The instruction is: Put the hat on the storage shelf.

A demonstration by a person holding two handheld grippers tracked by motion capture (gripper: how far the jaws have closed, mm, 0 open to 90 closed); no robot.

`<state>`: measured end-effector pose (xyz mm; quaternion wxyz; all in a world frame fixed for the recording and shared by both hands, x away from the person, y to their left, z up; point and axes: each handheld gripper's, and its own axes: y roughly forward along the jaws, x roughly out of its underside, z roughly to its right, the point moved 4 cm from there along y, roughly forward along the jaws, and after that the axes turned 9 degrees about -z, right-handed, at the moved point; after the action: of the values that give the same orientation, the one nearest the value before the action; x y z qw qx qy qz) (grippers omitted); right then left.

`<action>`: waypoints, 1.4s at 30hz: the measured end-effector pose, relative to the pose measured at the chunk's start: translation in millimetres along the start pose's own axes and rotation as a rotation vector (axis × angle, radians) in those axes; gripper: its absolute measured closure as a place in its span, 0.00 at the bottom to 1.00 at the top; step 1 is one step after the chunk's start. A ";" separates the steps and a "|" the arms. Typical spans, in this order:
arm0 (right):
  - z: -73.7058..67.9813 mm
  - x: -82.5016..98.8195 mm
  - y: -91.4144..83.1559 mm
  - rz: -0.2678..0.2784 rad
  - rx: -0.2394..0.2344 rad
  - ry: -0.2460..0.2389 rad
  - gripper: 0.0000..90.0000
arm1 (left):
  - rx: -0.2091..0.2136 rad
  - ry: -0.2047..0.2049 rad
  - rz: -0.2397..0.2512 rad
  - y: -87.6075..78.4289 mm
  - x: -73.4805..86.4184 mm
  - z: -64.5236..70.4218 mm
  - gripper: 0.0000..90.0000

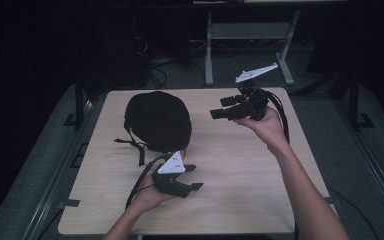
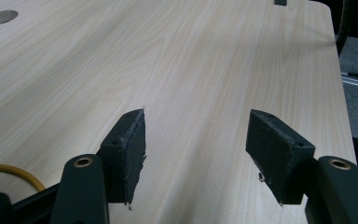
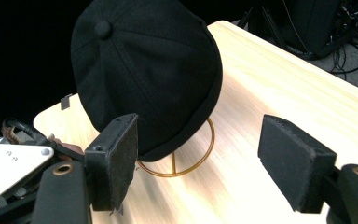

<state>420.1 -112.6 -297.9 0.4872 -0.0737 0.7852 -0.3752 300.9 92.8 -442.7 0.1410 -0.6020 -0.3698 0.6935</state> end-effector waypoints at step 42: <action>31.8 88.2 -20.3 0.026 0.003 0.112 0.31 | -0.007 -0.015 -0.010 1.6 2.4 -2.3 0.40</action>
<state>395.7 -185.9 -354.8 0.4475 -0.0419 0.8115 -0.3736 302.8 94.0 -445.5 0.1395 -0.5956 -0.3760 0.6960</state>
